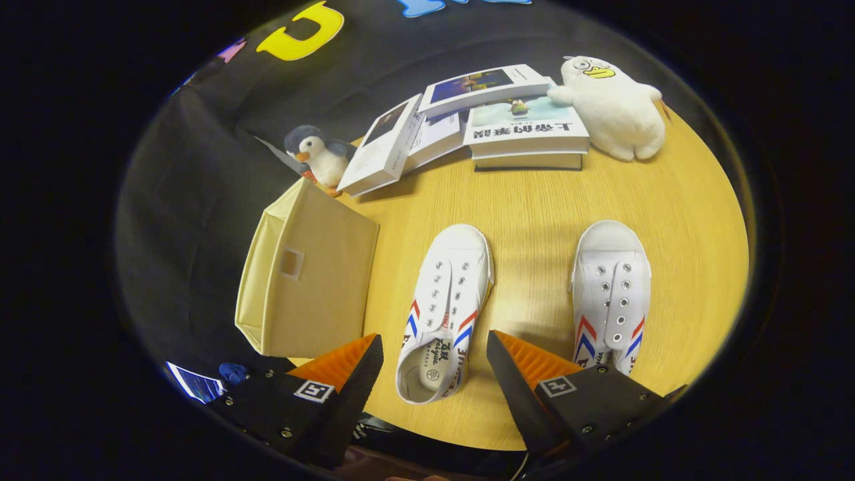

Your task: Open the storage box then place both shoes into the box .Put the left shoe in first, then the right shoe, with the right side of both shoes facing outward in a uniform manner.

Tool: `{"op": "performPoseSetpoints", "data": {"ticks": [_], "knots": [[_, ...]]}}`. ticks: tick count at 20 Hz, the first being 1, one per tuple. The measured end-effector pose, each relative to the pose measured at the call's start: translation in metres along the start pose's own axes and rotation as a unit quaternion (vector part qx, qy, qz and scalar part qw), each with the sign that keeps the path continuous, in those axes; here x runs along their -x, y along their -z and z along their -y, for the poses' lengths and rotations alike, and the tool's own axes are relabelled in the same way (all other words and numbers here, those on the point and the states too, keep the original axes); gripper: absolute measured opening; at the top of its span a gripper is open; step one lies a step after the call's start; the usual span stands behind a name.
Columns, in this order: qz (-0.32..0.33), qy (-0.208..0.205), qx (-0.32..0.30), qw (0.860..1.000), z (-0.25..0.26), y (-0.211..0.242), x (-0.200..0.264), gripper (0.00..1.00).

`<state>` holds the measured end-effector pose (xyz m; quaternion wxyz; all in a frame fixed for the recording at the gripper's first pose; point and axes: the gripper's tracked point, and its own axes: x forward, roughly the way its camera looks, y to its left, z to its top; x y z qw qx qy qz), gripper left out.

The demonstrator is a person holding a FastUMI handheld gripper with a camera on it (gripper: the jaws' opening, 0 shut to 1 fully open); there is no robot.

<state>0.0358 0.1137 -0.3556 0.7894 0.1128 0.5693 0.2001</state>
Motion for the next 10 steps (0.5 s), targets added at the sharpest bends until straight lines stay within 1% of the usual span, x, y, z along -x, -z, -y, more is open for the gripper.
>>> {"op": "performPoseSetpoints", "data": {"ticks": [2, 4, 6, 7, 8, 10], "knots": [[-0.016, 0.011, 0.010, 1.000, 0.008, 0.006, -0.014, 0.96], [-0.032, 0.028, 0.021, 0.999, 0.017, 0.011, -0.025, 0.94], [-0.052, 0.035, 0.026, 0.998, 0.021, 0.017, -0.039, 0.92], [-0.063, 0.044, 0.030, 0.997, 0.025, 0.020, -0.044, 0.84], [-0.073, 0.051, 0.037, 0.995, 0.028, 0.023, -0.049, 0.81], [-0.085, 0.068, 0.058, 0.992, 0.034, 0.026, -0.062, 0.80]]}}
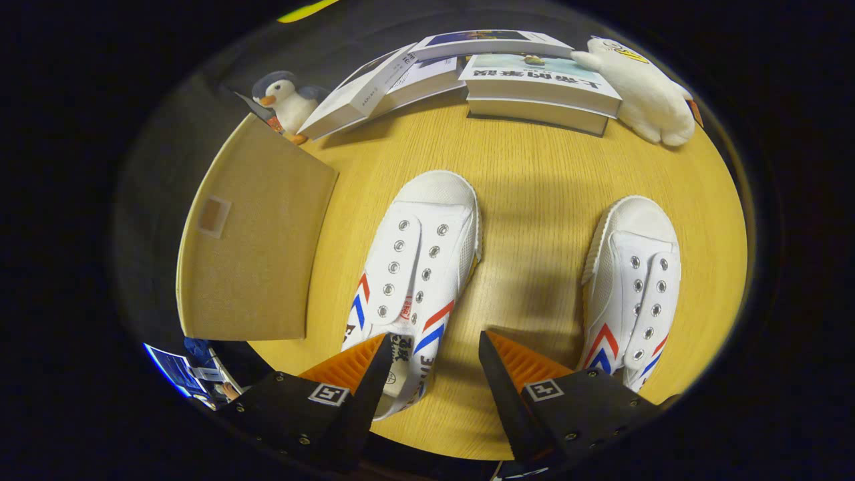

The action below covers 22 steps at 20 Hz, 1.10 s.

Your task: Open the storage box then place both shoes into the box .Put the left shoe in first, then the right shoe, with the right side of both shoes facing outward in a uniform manner.

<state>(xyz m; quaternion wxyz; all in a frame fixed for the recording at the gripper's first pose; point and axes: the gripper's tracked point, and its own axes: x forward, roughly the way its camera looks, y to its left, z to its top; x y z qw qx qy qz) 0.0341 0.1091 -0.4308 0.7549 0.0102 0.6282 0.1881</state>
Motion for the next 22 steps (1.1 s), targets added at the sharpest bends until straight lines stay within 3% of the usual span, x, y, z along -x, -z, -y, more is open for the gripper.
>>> {"op": "performPoseSetpoints", "data": {"ticks": [2, 3, 5, 6, 7, 9, 13, 22], "knots": [[-0.015, 0.010, 0.006, 1.000, 0.000, 0.005, -0.011, 0.77], [-0.013, -0.011, 0.002, 1.000, -0.009, 0.000, -0.011, 0.76], [-0.022, -0.017, -0.010, 1.000, -0.014, 0.002, -0.012, 0.33], [-0.022, -0.016, -0.013, 1.000, -0.009, 0.000, -0.005, 0.30], [-0.023, -0.019, -0.039, 0.999, -0.009, 0.000, -0.009, 0.16], [-0.025, -0.032, -0.095, 0.995, -0.008, -0.002, 0.000, 0.03], [-0.034, -0.075, -0.150, 0.985, -0.021, 0.000, 0.015, 0.03], [0.000, -0.075, -0.107, 0.991, -0.053, -0.024, 0.103, 0.03]]}}
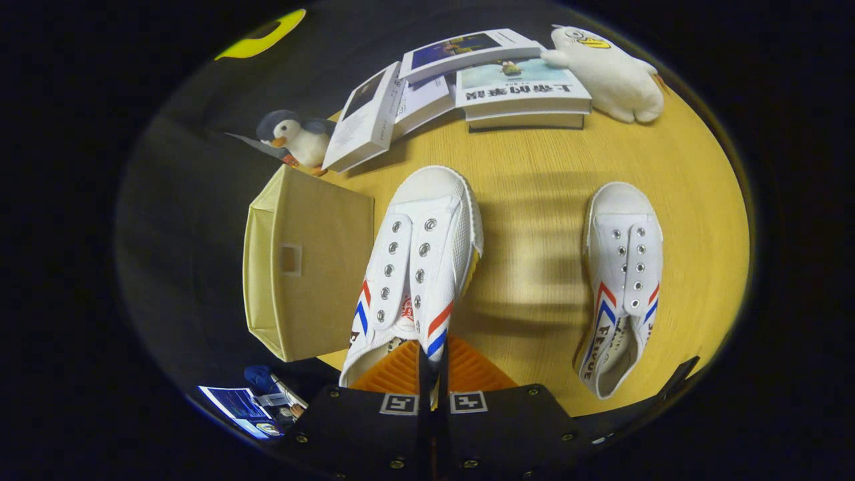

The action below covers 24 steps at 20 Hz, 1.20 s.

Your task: Open the storage box then place both shoes into the box .Put the left shoe in first, then the right shoe, with the right side of both shoes facing outward in a uniform manner.

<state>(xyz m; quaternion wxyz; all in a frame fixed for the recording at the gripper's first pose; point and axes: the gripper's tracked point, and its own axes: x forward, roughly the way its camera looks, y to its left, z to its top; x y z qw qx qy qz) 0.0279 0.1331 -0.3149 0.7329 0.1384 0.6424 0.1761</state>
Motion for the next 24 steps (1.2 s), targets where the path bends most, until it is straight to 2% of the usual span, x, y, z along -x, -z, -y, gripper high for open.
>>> {"op": "performPoseSetpoints", "data": {"ticks": [5, 10, 14, 18, 22, 24], "knots": [[0.031, -0.017, 0.031, 0.999, -0.050, -0.024, 0.046, 0.03], [0.040, -0.035, 0.077, 0.996, -0.111, -0.046, 0.054, 0.03], [0.022, -0.053, 0.119, 0.991, -0.165, -0.050, 0.035, 0.03], [-0.011, -0.059, 0.156, 0.986, -0.213, -0.045, -0.004, 0.03], [-0.041, -0.064, 0.175, 0.982, -0.242, -0.039, -0.043, 0.03], [-0.051, -0.052, 0.191, 0.979, -0.248, -0.037, -0.059, 0.03]]}}
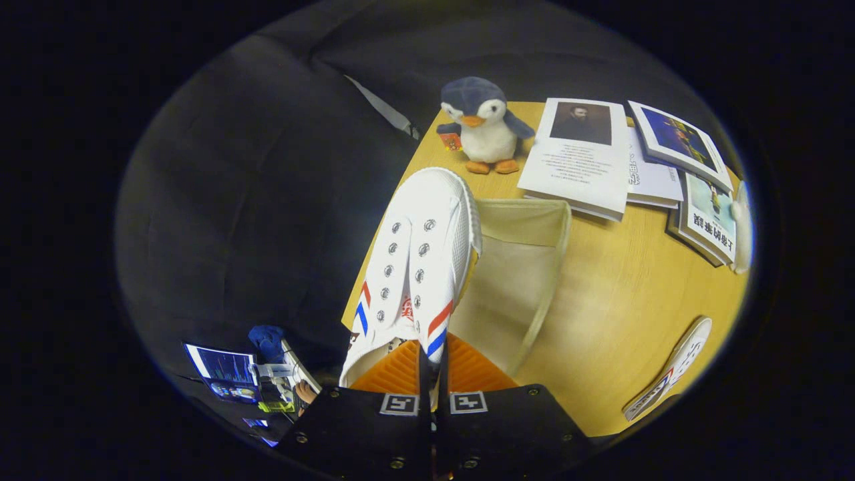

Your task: Open the storage box then place both shoes into the box .Put the left shoe in first, then the right shoe, with the right side of both shoes facing outward in a uniform manner.

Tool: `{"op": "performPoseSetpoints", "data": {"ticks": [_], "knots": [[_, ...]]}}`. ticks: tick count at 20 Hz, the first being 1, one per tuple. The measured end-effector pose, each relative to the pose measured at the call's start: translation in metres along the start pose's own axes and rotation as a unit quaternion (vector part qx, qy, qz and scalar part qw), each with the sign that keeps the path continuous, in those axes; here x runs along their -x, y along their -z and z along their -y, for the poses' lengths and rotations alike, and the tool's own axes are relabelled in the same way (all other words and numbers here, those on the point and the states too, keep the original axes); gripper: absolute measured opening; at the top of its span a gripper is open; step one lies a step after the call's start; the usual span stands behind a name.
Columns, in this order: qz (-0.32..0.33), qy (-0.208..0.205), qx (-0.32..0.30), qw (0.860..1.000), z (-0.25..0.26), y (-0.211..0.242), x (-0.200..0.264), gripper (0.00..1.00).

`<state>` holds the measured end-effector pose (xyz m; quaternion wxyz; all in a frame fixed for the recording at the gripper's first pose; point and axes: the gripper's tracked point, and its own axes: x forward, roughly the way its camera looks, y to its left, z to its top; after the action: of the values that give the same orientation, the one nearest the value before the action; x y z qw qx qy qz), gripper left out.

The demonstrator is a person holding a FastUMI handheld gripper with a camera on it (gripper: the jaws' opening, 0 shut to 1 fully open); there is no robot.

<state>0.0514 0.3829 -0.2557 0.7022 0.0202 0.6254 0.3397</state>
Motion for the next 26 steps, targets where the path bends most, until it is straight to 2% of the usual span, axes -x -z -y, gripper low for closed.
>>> {"op": "performPoseSetpoints", "data": {"ticks": [6, 12, 14, 15, 17, 20, 26], "knots": [[-0.028, 0.024, 0.008, 0.999, -0.005, -0.002, -0.036, 0.03], [-0.034, 0.045, 0.027, 0.998, -0.003, -0.004, -0.051, 0.03], [-0.032, 0.029, 0.027, 0.999, -0.009, -0.003, -0.055, 0.24], [-0.024, 0.022, 0.025, 0.999, -0.012, -0.005, -0.052, 0.45], [-0.005, 0.036, 0.036, 0.999, -0.005, -0.017, -0.037, 0.99], [0.016, 0.038, 0.038, 0.998, 0.000, -0.019, -0.023, 0.97], [0.061, 0.027, 0.027, 0.997, 0.016, -0.011, 0.035, 0.97]]}}
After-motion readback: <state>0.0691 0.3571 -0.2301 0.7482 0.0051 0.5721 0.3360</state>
